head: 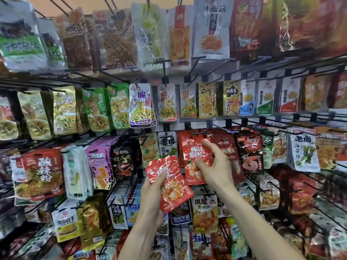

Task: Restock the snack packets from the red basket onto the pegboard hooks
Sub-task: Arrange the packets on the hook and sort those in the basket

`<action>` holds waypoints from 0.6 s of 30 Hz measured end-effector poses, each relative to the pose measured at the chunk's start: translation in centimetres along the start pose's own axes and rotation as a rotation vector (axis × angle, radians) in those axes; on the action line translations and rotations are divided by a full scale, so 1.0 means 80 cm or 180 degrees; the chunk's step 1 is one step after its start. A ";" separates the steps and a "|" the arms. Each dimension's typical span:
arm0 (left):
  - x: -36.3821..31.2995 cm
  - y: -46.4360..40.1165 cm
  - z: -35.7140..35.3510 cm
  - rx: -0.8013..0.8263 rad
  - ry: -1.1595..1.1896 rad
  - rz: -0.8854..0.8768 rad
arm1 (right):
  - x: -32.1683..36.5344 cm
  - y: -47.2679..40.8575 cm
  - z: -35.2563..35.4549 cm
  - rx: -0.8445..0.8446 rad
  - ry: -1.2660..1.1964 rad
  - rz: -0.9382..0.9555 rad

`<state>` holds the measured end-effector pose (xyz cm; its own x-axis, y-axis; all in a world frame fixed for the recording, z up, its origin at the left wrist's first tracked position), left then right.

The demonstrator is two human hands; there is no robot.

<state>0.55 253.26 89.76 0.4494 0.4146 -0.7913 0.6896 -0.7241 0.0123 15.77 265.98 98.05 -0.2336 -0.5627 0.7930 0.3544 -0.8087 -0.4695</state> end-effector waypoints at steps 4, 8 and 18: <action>-0.001 0.003 -0.002 0.0012 -0.0028 0.0015 | 0.009 -0.001 -0.001 -0.0112 0.0090 0.0049; -0.005 0.005 -0.002 0.0041 0.0002 -0.0004 | 0.011 -0.007 0.000 -0.0205 0.0293 -0.0023; -0.013 0.003 0.009 0.0044 0.0053 -0.0058 | 0.019 -0.006 -0.003 -0.0298 0.0645 -0.0074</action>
<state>-0.18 252.29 90.15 0.4464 0.4367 -0.7810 0.6899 -0.7239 -0.0104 15.03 265.47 99.39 -0.4212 -0.5590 0.7142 0.2633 -0.8289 -0.4935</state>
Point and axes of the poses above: each hand's wrist, its own y-axis away from the middle knuckle, its own z-axis out of the back of the hand, x = y × z, the point moved 9 cm from there along -y, towards the middle knuckle, and after that the axes turned 9 degrees about y, right-handed, at the moved point
